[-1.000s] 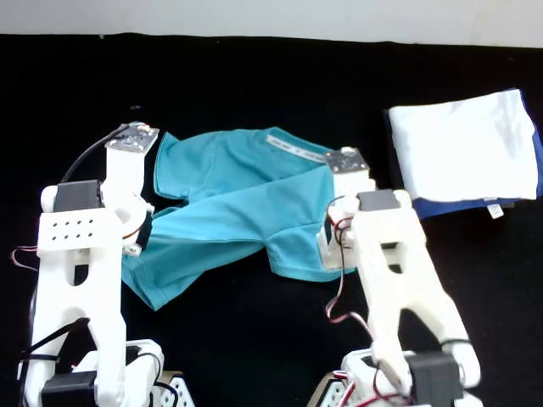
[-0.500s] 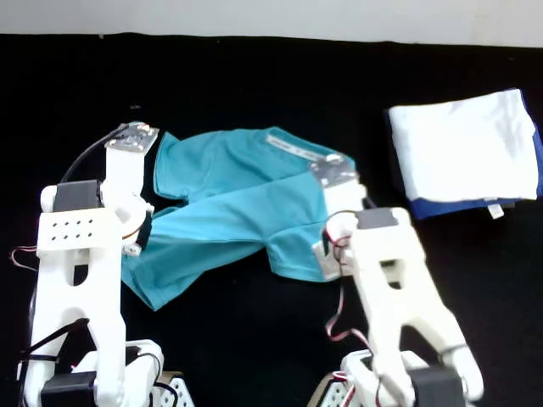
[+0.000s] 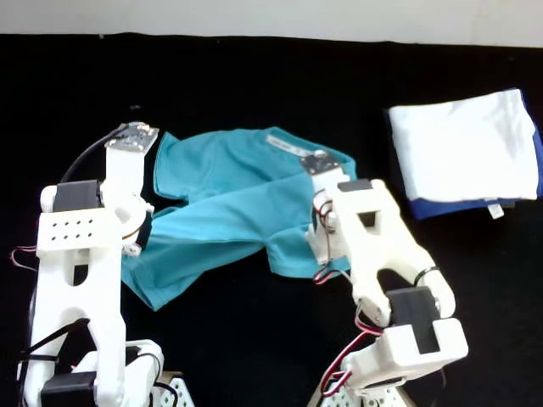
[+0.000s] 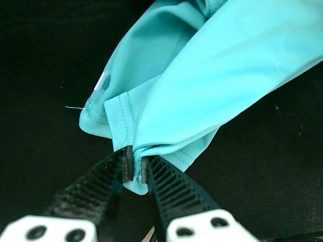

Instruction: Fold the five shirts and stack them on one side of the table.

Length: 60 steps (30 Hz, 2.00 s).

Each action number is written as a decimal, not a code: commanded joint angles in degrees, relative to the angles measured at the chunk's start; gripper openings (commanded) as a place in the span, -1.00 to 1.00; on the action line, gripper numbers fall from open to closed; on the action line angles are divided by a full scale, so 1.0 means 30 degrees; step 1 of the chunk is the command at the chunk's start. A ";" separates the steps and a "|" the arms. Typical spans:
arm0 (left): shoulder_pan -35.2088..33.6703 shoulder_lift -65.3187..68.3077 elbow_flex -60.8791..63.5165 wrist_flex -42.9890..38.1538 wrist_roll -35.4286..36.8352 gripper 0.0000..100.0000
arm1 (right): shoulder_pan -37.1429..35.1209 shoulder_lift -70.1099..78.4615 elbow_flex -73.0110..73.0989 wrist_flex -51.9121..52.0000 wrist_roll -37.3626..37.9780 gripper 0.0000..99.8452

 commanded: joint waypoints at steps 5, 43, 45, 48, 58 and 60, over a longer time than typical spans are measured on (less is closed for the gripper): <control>-0.0220 -0.0337 0.0015 0.0469 -0.0029 -0.98 | -0.0044 -0.0132 -0.1070 0.0161 0.0059 -0.99; -0.1158 -0.1275 -2.4425 0.7678 -0.0029 -0.98 | 0.4234 -0.7810 -3.2190 1.0212 0.0264 -0.99; -0.1128 -0.2037 -2.4308 0.7678 -0.0029 -0.98 | 0.4264 -0.7810 -3.3011 1.0212 0.0410 -0.99; -0.1128 -0.2769 -2.3516 0.7619 -0.0059 -0.98 | 0.4264 -0.7810 -3.3978 1.0066 0.0410 -0.99; -0.1128 -0.3121 -1.7392 0.7531 -0.0088 -0.98 | 0.5084 -0.7810 -3.4242 0.8425 0.1084 -0.99; -0.1128 -0.3150 -1.7275 0.7531 -0.0088 -0.98 | 0.5582 -0.7839 -3.4242 0.8425 0.1084 -0.99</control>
